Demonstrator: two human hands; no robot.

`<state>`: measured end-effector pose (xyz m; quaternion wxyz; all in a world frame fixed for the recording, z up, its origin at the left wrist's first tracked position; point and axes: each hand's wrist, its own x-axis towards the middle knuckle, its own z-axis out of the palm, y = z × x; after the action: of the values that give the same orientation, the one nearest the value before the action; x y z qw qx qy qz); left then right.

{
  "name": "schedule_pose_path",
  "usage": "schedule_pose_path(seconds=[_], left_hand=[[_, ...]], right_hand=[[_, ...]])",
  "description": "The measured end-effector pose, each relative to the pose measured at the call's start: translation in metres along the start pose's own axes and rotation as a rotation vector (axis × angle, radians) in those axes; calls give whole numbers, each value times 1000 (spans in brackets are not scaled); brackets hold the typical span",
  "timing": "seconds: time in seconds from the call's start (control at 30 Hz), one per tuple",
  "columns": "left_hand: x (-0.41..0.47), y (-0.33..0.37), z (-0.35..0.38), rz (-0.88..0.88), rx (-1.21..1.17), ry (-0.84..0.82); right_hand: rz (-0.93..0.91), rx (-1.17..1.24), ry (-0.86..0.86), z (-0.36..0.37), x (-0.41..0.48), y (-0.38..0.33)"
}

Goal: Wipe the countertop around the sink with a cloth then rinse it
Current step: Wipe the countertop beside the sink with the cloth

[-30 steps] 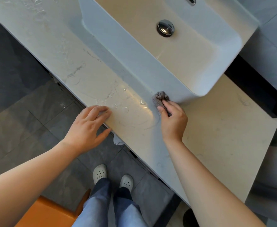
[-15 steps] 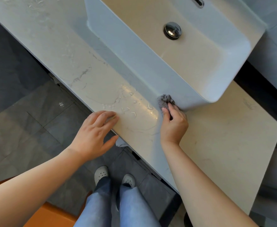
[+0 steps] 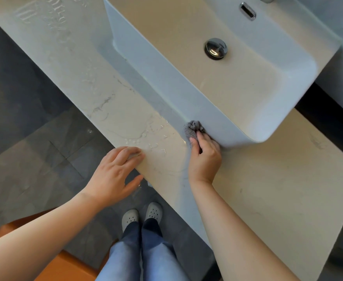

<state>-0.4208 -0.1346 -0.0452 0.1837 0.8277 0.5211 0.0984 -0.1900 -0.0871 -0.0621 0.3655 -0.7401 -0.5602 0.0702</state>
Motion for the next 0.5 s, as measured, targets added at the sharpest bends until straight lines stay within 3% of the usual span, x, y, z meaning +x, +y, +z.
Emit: schedule_pose_path(seconds=[0.23, 0.5], left_hand=[[18, -2, -14, -72, -113, 79], [21, -42, -31, -180, 79, 91]], right_hand=[[-2, 40, -11, -3, 2, 2], [-81, 87, -139, 2, -33, -14]])
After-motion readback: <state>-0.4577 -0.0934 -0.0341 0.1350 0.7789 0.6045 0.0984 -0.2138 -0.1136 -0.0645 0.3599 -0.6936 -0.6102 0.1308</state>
